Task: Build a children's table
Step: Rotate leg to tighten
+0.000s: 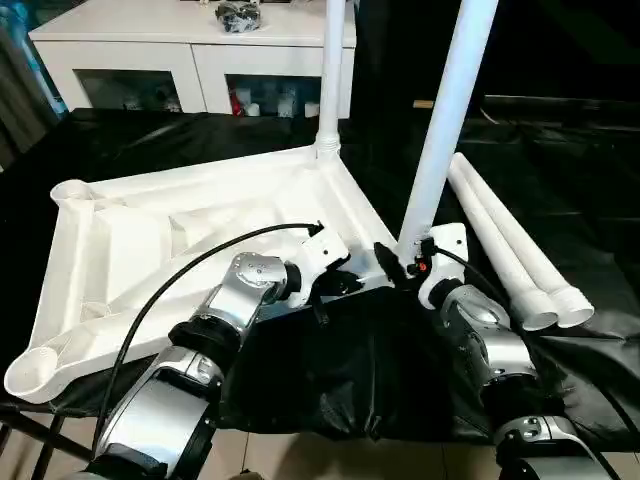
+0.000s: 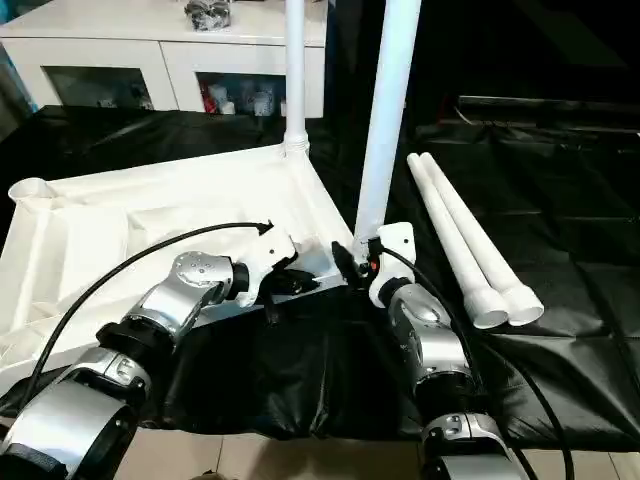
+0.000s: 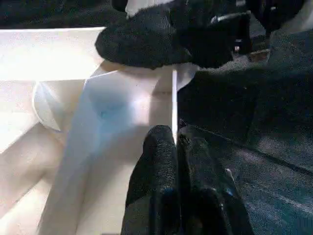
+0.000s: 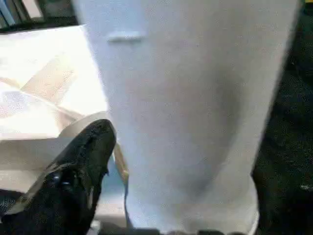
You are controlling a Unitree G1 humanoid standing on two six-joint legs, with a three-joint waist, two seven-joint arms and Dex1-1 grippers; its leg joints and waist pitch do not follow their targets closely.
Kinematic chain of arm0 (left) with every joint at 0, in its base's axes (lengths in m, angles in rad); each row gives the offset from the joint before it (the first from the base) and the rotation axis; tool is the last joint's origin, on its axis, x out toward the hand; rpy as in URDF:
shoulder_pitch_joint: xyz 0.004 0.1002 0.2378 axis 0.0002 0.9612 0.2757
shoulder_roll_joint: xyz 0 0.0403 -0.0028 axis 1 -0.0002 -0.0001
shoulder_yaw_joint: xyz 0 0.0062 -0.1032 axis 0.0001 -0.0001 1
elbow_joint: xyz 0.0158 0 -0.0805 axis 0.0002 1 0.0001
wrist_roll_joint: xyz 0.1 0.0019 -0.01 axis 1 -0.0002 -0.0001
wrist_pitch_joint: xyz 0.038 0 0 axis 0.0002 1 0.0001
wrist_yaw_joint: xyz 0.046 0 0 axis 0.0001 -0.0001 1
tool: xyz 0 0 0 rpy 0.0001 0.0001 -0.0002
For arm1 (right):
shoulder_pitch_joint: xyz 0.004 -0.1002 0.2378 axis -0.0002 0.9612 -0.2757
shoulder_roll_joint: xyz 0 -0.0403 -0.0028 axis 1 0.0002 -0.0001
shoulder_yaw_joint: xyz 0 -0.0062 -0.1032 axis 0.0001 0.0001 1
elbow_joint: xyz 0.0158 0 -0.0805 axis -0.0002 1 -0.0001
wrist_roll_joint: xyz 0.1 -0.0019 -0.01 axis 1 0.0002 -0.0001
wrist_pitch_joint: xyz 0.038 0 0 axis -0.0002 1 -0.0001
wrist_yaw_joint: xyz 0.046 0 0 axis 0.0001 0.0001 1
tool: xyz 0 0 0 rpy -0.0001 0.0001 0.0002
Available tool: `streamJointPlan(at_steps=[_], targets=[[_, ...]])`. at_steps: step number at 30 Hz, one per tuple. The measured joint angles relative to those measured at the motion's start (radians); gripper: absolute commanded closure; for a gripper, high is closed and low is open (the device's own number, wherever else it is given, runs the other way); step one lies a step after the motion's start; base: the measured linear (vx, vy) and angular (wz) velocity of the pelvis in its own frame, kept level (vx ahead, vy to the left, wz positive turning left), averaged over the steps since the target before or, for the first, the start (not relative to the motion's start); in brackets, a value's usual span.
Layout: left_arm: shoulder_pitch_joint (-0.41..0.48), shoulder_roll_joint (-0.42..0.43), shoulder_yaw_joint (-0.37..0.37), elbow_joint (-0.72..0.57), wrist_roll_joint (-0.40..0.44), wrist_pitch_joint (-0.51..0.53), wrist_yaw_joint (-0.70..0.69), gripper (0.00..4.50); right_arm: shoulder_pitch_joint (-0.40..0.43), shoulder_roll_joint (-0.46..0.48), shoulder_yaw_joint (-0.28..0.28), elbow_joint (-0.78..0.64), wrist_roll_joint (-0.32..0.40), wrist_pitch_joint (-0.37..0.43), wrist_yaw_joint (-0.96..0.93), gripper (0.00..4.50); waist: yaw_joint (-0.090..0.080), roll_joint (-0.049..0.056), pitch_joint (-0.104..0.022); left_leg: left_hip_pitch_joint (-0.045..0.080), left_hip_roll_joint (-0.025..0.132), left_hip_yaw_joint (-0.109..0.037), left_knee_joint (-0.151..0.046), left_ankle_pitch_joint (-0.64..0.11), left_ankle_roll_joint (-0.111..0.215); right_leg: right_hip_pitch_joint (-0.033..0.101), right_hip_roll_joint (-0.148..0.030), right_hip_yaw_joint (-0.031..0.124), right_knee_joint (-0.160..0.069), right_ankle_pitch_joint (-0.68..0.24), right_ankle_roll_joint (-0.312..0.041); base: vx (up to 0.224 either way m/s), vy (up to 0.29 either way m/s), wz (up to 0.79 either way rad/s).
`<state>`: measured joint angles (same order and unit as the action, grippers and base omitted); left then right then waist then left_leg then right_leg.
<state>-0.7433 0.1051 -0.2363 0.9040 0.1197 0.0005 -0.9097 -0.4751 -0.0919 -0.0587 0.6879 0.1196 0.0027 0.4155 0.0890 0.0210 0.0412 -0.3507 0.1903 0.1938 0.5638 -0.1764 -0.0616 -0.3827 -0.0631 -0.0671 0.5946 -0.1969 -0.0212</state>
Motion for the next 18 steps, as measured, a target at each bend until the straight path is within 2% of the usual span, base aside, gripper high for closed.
streamJointPlan(at_steps=[4, 8, 11, 12, 13, 15, 17, 18], targets=[[-0.001, -0.003, -0.001, 0.006, 0.008, -0.021, 0.003, 4.50, 0.012, -0.029, 0.021, -0.024, -0.031, -0.003, -0.014, 0.31, 0.003, -0.001, 0.001, -0.001, 0.000, 0.000, -0.001, 0.000, 0.000, 0.000, 0.000, 0.000, 0.000, 0.000, 0.001, 0.000, 0.000, 0.00], [-0.006, -0.009, -0.004, 0.010, 0.008, -0.030, 0.003, 4.50, 0.061, -0.062, 0.018, -0.104, -0.025, 0.044, 0.015, 0.31, 0.008, 0.000, 0.001, -0.003, 0.000, 0.001, -0.001, 0.000, 0.000, -0.001, 0.000, 0.000, 0.000, -0.001, 0.002, 0.000, 0.000, 0.00], [-0.007, -0.023, -0.003, 0.020, 0.000, -0.061, 0.007, 4.50, 0.195, -0.174, 0.023, -0.317, 0.033, 0.131, 0.144, 0.31, 0.028, 0.000, 0.002, -0.008, 0.001, 0.002, -0.001, 0.000, 0.001, -0.001, -0.001, 0.000, 0.000, -0.002, 0.003, 0.000, 0.000, 0.00], [-0.004, -0.024, -0.001, 0.022, -0.009, -0.077, 0.008, 4.50, 0.247, -0.232, 0.020, -0.397, 0.060, 0.168, 0.204, 0.31, 0.029, -0.003, 0.004, -0.008, 0.001, 0.003, 0.000, 0.000, 0.001, -0.001, -0.002, 0.000, 0.000, -0.003, 0.006, 0.000, 0.000, 0.00], [-0.002, -0.023, 0.006, 0.022, -0.011, -0.086, 0.011, 4.50, 0.261, -0.258, 0.017, -0.424, 0.073, 0.188, 0.231, 0.31, 0.027, -0.005, 0.005, -0.008, 0.001, 0.003, 0.000, 0.000, 0.001, -0.001, -0.002, 0.001, 0.000, -0.003, 0.006, 0.000, 0.000, 0.00], [-0.002, -0.014, 0.027, 0.026, -0.015, -0.091, 0.025, 4.50, 0.275, -0.277, 0.007, -0.464, 0.088, 0.208, 0.262, 0.31, 0.013, -0.010, 0.008, -0.008, 0.001, 0.003, 0.001, 0.000, 0.001, -0.002, -0.001, 0.000, 0.001, -0.003, 0.005, 0.000, 0.000, 0.00], [-0.002, -0.019, 0.043, 0.026, -0.029, -0.099, 0.033, 4.50, 0.287, -0.286, 0.011, -0.487, 0.094, 0.223, 0.284, 0.31, 0.010, -0.015, 0.011, -0.009, 0.002, 0.003, 0.000, 0.000, 0.001, -0.003, -0.001, 0.000, 0.001, -0.003, 0.006, 0.000, 0.000, 0.00], [-0.001, -0.019, 0.053, 0.025, -0.045, -0.109, 0.034, 4.23, 0.289, -0.289, 0.016, -0.493, 0.095, 0.231, 0.292, 0.24, 0.011, -0.018, 0.013, -0.012, 0.002, 0.002, 0.001, 0.000, 0.001, -0.005, -0.001, -0.001, 0.001, -0.003, 0.005, 0.000, 0.000, 0.00]])
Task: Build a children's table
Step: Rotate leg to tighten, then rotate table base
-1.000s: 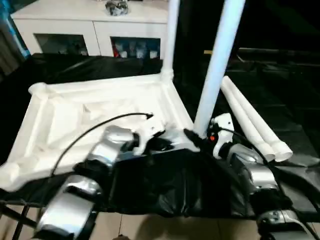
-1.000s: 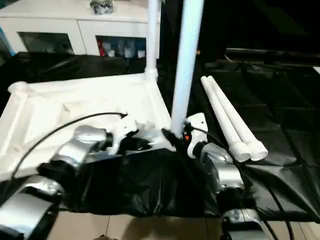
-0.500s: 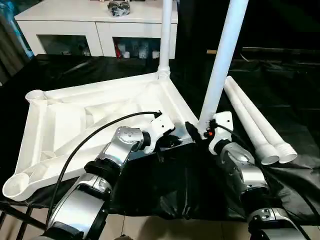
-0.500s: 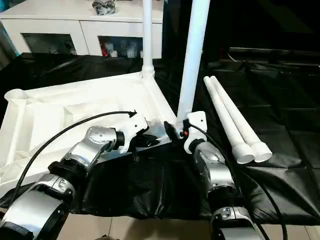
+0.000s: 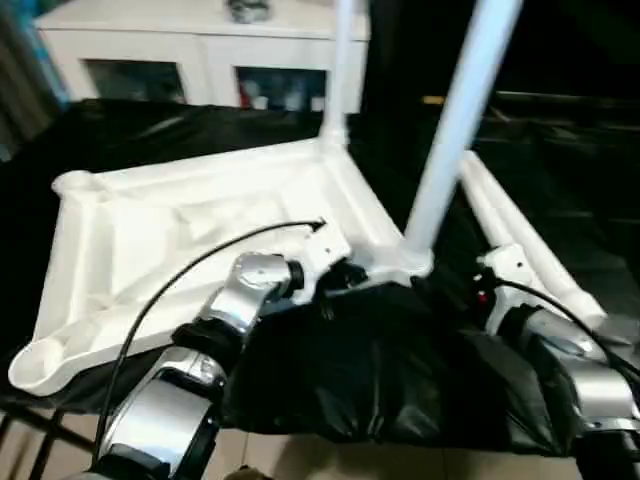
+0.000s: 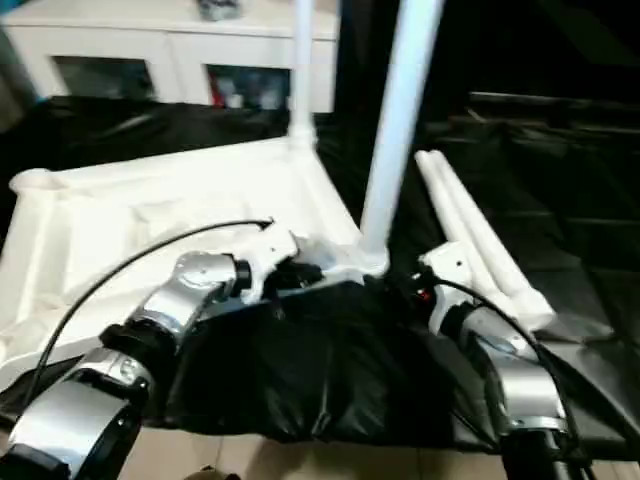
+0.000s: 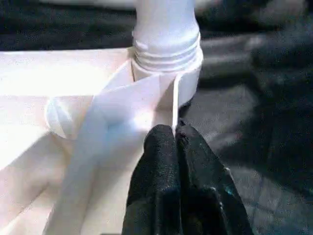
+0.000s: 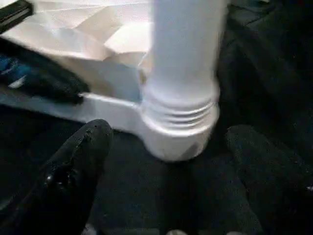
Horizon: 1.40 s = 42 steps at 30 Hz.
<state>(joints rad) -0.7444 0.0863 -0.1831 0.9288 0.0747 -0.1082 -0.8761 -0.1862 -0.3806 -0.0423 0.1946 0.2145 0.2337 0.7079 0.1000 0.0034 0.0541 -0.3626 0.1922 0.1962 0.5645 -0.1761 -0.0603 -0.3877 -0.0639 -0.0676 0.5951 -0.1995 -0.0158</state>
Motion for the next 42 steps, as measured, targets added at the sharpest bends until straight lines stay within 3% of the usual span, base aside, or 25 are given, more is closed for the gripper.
streamJointPlan(at_steps=[3, 8, 11, 13, 16, 21, 24, 29, 37, 42], targets=[[0.005, 0.016, 0.033, -0.065, -0.042, -0.010, 0.010, 4.07, 0.005, -0.005, 0.026, -0.069, 0.012, 0.060, 0.018, 0.22, 0.001, -0.003, 0.001, -0.012, 0.000, 0.000, 0.004, 0.002, 0.007, -0.011, 0.000, 0.001, 0.002, 0.001, -0.001, 0.000, 0.000, 0.00], [0.006, 0.092, 0.109, -0.141, -0.062, 0.002, 0.088, 3.61, 0.002, 0.021, 0.075, -0.114, 0.018, 0.134, 0.004, 0.22, 0.003, -0.007, 0.002, -0.016, 0.002, 0.000, 0.008, 0.000, 0.010, -0.016, 0.000, 0.000, 0.007, -0.001, -0.003, 0.000, 0.000, 0.00], [0.004, 0.194, 0.160, -0.163, -0.049, 0.030, 0.186, 3.61, -0.025, 0.089, 0.105, -0.099, 0.002, 0.162, -0.052, 0.22, -0.010, -0.011, 0.005, -0.016, 0.003, 0.000, 0.012, 0.000, 0.009, -0.017, 0.001, 0.000, 0.012, -0.001, -0.003, 0.000, 0.000, 0.00], [-0.006, 0.304, 0.192, -0.160, -0.007, 0.060, 0.277, 3.61, -0.054, 0.114, 0.128, -0.074, -0.022, 0.203, -0.097, 0.22, -0.017, -0.013, 0.006, -0.016, 0.004, 0.000, 0.014, -0.002, 0.004, -0.018, 0.002, 0.001, 0.015, -0.001, -0.003, 0.000, 0.000, 0.00], [-0.005, 0.417, 0.226, -0.161, 0.044, 0.105, 0.361, 3.61, -0.060, 0.107, 0.130, -0.073, -0.032, 0.263, -0.118, 0.22, -0.007, -0.014, 0.006, -0.016, 0.004, -0.001, 0.015, -0.001, 0.001, -0.016, 0.001, 0.001, 0.015, -0.001, -0.003, 0.000, 0.000, 0.00], [0.039, 0.546, 0.242, -0.135, 0.095, 0.226, 0.409, 4.00, -0.064, 0.085, 0.140, -0.079, -0.032, 0.321, -0.123, 0.71, 0.005, -0.017, 0.006, -0.016, 0.003, 0.000, 0.017, -0.001, 0.001, -0.015, 0.000, 0.002, 0.016, -0.001, -0.002, 0.000, 0.000, 0.00], [0.048, 0.550, 0.218, -0.090, 0.099, 0.241, 0.399, 4.39, -0.071, 0.094, 0.139, -0.074, -0.033, 0.332, -0.135, 1.02, 0.015, -0.018, 0.006, -0.016, 0.003, -0.001, 0.018, -0.001, 0.001, -0.015, 0.000, 0.002, 0.018, 0.000, -0.002, 0.000, 0.000, 0.00], [0.046, 0.529, 0.152, -0.003, 0.131, 0.239, 0.355, 4.50, -0.137, 0.119, 0.147, -0.029, -0.055, 0.348, -0.169, 1.44, 0.011, -0.019, 0.006, -0.014, 0.003, -0.002, 0.021, 0.000, -0.001, -0.015, 0.001, 0.002, 0.020, 0.002, -0.003, 0.000, 0.000, 0.00], [0.019, 0.541, 0.088, 0.040, 0.162, 0.281, 0.223, 4.50, -0.243, 0.170, 0.169, 0.187, -0.092, 0.249, -0.191, 2.05, -0.002, -0.019, 0.006, -0.012, 0.004, -0.002, 0.021, 0.001, -0.002, -0.015, 0.001, 0.003, 0.021, 0.003, -0.004, 0.000, 0.000, 0.00], [-0.008, 0.556, 0.067, 0.045, 0.140, 0.291, 0.037, 4.50, -0.355, 0.200, 0.179, 0.384, -0.139, 0.165, -0.224, 2.43, -0.011, -0.019, 0.006, -0.011, 0.004, -0.002, 0.021, 0.001, -0.003, -0.015, 0.001, 0.003, 0.022, 0.003, -0.005, 0.000, 0.000, 0.00]])
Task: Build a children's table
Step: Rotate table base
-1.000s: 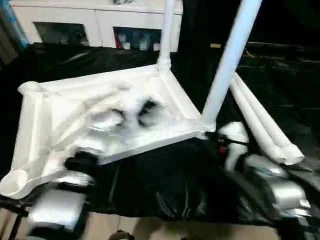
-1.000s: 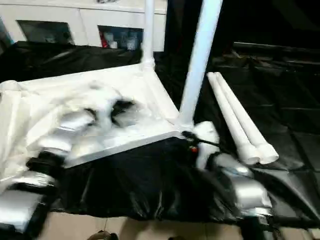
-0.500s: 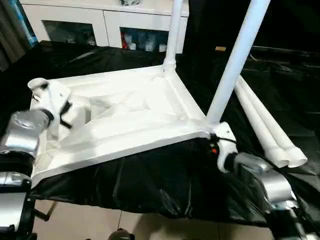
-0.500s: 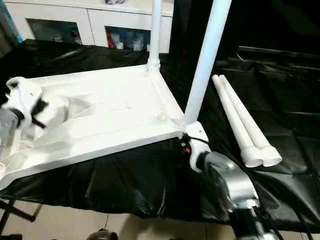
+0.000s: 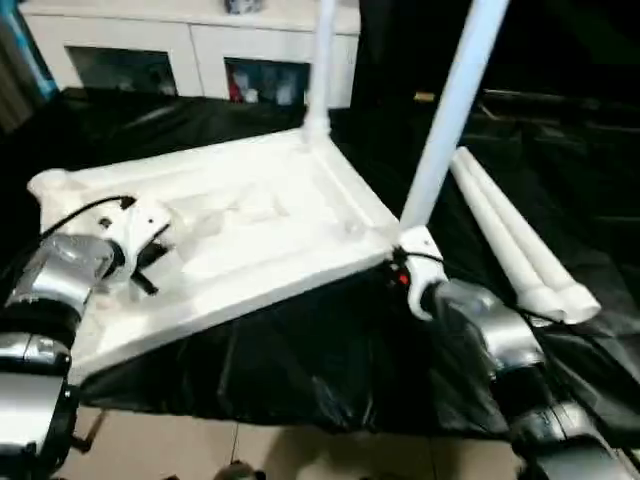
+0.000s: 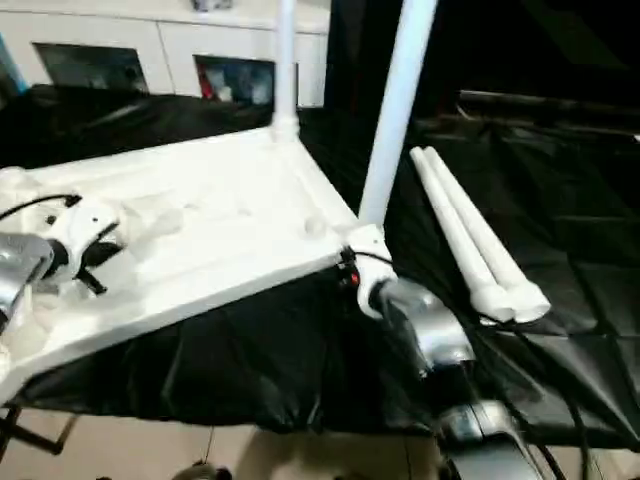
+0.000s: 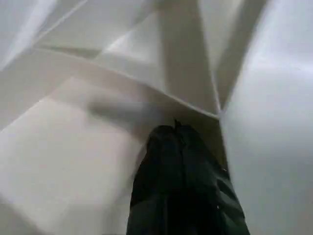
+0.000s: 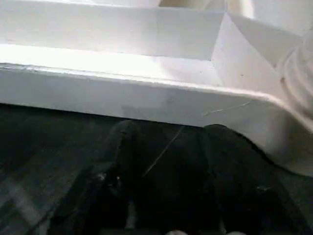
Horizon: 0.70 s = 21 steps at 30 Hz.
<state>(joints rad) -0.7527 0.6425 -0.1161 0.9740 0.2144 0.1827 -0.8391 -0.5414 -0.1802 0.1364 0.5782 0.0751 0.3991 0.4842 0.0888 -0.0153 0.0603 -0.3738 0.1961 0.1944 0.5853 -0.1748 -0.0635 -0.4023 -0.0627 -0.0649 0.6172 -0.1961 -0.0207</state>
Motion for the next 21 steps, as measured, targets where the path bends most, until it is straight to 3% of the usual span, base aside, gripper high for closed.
streamJointPlan(at_steps=[8, 13, 17, 21], targets=[[0.064, -0.012, -0.011, -0.218, -0.119, 0.109, -0.268, 4.50, -0.128, 0.060, -0.013, 0.240, -0.012, -0.111, -0.032, 3.12, 0.003, 0.000, 0.000, 0.000, 0.000, 0.001, 0.001, 0.000, 0.000, 0.000, 0.000, 0.000, 0.001, 0.000, -0.001, 0.000, 0.000, 0.00], [0.092, -0.083, -0.041, -0.380, -0.188, 0.213, -0.364, 4.50, -0.175, 0.077, -0.021, 0.347, -0.035, -0.177, -0.032, 3.56, -0.002, -0.002, 0.001, 0.001, 0.001, 0.001, 0.003, 0.001, -0.001, 0.000, 0.000, 0.000, 0.004, 0.001, -0.003, 0.000, 0.000, 0.00], [0.071, -0.174, -0.048, -0.412, -0.224, 0.222, -0.369, 4.50, -0.196, 0.100, -0.020, 0.382, -0.040, -0.195, -0.035, 3.96, -0.006, -0.002, 0.001, 0.004, 0.002, 0.002, 0.002, 0.002, -0.003, 0.000, 0.001, 0.001, 0.008, 0.002, -0.003, 0.000, 0.000, 0.00], [0.009, -0.290, -0.087, -0.317, -0.182, 0.151, -0.234, 4.50, -0.210, 0.151, -0.017, 0.411, -0.039, -0.240, -0.029, 4.28, -0.014, -0.001, 0.002, 0.005, 0.006, 0.001, 0.001, 0.004, -0.006, -0.001, 0.005, 0.000, 0.010, 0.002, -0.006, 0.000, 0.000, 0.00]])
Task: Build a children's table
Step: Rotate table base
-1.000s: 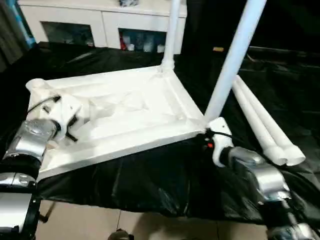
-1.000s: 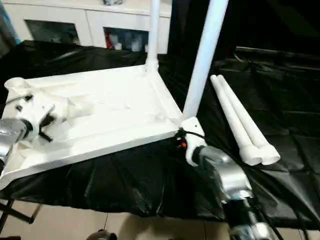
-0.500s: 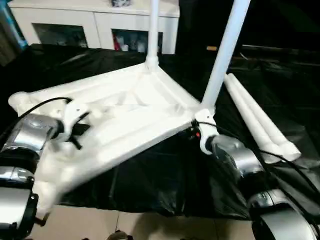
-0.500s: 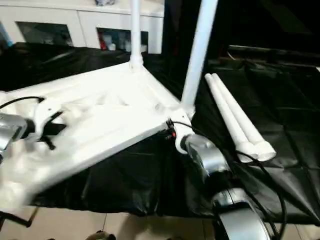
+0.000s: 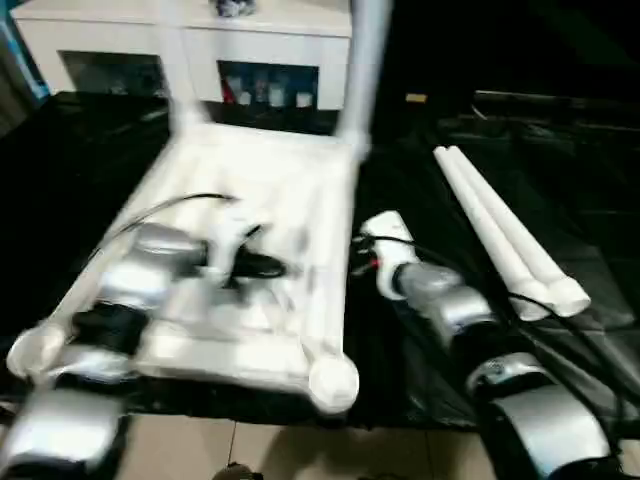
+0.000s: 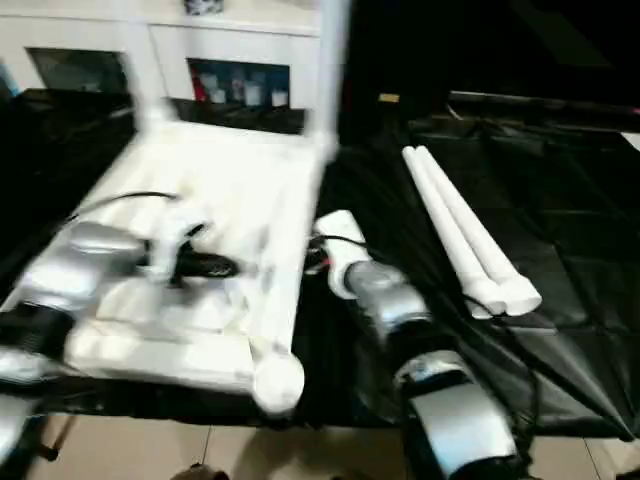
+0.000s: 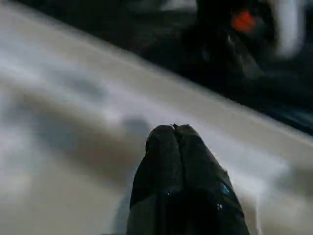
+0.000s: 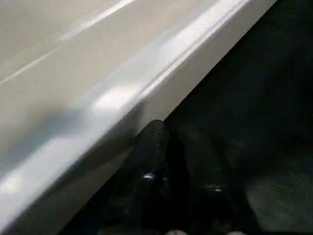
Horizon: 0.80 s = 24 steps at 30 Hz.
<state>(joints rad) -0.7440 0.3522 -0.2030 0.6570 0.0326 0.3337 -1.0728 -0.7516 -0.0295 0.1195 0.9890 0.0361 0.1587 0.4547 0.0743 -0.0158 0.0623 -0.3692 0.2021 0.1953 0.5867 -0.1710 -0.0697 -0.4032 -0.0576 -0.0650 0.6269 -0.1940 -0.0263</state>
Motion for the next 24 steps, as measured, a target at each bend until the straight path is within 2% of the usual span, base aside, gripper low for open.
streamJointPlan(at_steps=[3, 6, 10, 11, 16, 17, 19, 21, 24], targets=[[-0.054, -0.028, 0.007, 0.113, 0.043, -0.071, 0.166, 4.50, 0.000, -0.001, -0.015, 0.006, 0.002, -0.013, -0.027, 4.48, 0.002, 0.003, 0.002, -0.001, 0.000, 0.000, 0.000, 0.000, -0.001, 0.000, 0.000, 0.000, 0.000, 0.000, 0.000, 0.000, 0.000, 0.00], [-0.064, -0.023, 0.017, 0.152, 0.064, -0.126, 0.245, 4.50, 0.000, -0.033, -0.048, 0.003, 0.012, -0.015, -0.050, 4.48, 0.007, 0.003, 0.002, -0.001, 0.000, 0.000, 0.001, 0.000, 0.000, 0.000, 0.000, 0.000, -0.002, 0.000, 0.000, 0.000, 0.000, 0.00], [-0.062, -0.019, 0.039, 0.173, 0.062, -0.212, 0.275, 4.50, 0.000, -0.072, -0.089, -0.029, 0.017, -0.035, -0.078, 4.48, 0.014, 0.004, 0.002, -0.003, 0.000, 0.000, 0.001, 0.000, 0.000, -0.001, 0.000, 0.000, -0.003, 0.000, 0.000, 0.000, 0.000, 0.00], [-0.061, -0.023, 0.058, 0.166, 0.042, -0.232, 0.268, 4.50, 0.000, -0.085, -0.104, -0.048, 0.027, -0.044, -0.081, 4.31, 0.016, 0.004, 0.002, -0.003, 0.000, 0.000, 0.001, 0.000, 0.001, -0.001, 0.000, -0.001, -0.003, -0.001, -0.001, 0.000, 0.000, 0.00], [-0.027, -0.010, 0.099, 0.061, -0.047, -0.253, 0.164, 4.50, 0.010, -0.128, -0.120, -0.127, 0.038, -0.047, -0.063, 4.02, 0.018, 0.004, 0.002, -0.003, 0.000, 0.000, 0.001, 0.000, 0.001, -0.001, 0.000, -0.001, -0.003, -0.001, -0.001, 0.000, 0.000, 0.00], [-0.009, 0.006, 0.098, 0.026, -0.061, -0.251, 0.129, 4.50, 0.018, -0.143, -0.119, -0.153, 0.038, -0.038, -0.047, 3.81, 0.019, 0.004, 0.002, -0.003, 0.000, 0.000, 0.001, 0.000, 0.001, -0.001, 0.000, -0.001, -0.002, -0.001, -0.001, 0.000, 0.000, 0.00], [0.058, 0.102, 0.070, -0.088, -0.091, -0.206, -0.008, 4.50, 0.059, -0.200, -0.121, -0.245, 0.049, 0.020, 0.013, 3.70, 0.015, 0.004, 0.003, -0.002, 0.001, 0.001, 0.000, 0.000, 0.001, -0.001, 0.000, -0.001, -0.002, -0.002, -0.001, 0.000, 0.000, 0.00], [0.111, 0.197, 0.067, -0.128, -0.096, -0.159, -0.097, 4.50, 0.085, -0.263, -0.145, -0.282, 0.054, 0.070, 0.035, 3.54, 0.017, 0.004, 0.003, -0.002, 0.002, 0.001, 0.000, 0.000, 0.001, -0.001, 0.001, -0.001, -0.001, -0.003, -0.001, 0.000, 0.000, 0.00], [0.155, 0.269, 0.034, -0.173, -0.078, -0.109, -0.168, 4.50, 0.089, -0.295, -0.164, -0.321, 0.060, 0.124, 0.033, 3.36, 0.017, 0.004, 0.003, -0.002, 0.002, 0.002, 0.001, 0.000, 0.000, -0.001, 0.001, -0.001, -0.001, -0.002, -0.001, 0.000, 0.000, 0.00]])
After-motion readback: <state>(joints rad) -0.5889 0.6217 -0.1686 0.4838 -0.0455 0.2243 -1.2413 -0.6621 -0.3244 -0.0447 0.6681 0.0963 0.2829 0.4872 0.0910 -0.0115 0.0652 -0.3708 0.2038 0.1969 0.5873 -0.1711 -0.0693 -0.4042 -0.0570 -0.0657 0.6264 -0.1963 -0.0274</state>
